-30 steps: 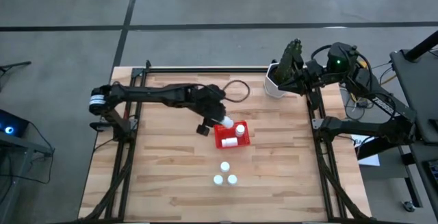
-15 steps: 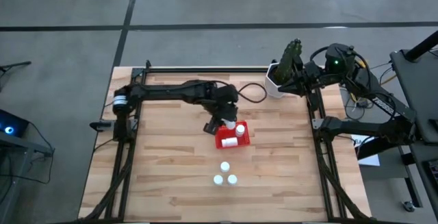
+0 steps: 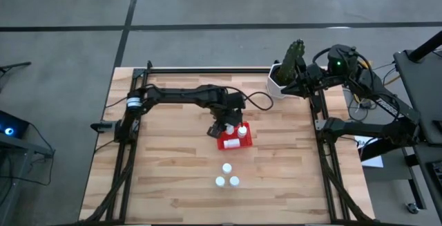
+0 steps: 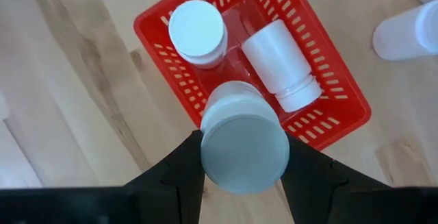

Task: Pick and place pill bottles into a basket
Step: Adjust the white pill bottles in the red basket

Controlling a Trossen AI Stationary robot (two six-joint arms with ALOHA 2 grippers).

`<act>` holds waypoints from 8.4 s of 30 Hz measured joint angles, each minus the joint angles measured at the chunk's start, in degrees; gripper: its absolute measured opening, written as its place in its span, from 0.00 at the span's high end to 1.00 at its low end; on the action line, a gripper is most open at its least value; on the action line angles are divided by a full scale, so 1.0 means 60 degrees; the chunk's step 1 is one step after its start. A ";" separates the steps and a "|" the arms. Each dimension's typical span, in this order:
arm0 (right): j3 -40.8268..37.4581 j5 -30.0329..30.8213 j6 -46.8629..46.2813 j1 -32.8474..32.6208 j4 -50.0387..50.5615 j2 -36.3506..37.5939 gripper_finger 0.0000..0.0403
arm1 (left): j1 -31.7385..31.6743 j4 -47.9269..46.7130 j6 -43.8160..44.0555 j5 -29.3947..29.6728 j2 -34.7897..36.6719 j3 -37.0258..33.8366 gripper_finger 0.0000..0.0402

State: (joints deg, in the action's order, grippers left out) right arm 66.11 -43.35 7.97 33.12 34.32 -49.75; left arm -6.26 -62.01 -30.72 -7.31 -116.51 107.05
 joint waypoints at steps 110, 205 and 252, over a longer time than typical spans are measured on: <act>0.0000 0.0244 0.0603 0.0004 0.0748 0.0097 0.98 | -0.0143 0.1099 -0.0091 -0.0281 -0.1006 -0.0310 0.53; -0.0718 0.2330 0.0494 -0.0040 0.0686 -0.1057 0.98 | -0.0084 1.0224 0.1902 -0.0986 0.6283 -0.9882 0.52; -0.4741 0.1268 -0.0198 -0.1260 -0.8396 -0.2121 0.98 | -0.0080 1.5714 0.2573 0.0637 1.1355 -1.5085 0.52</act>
State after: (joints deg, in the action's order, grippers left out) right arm 37.66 -35.75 6.79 25.56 -16.06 -62.47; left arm -6.74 32.27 -15.28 -3.49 -48.38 16.53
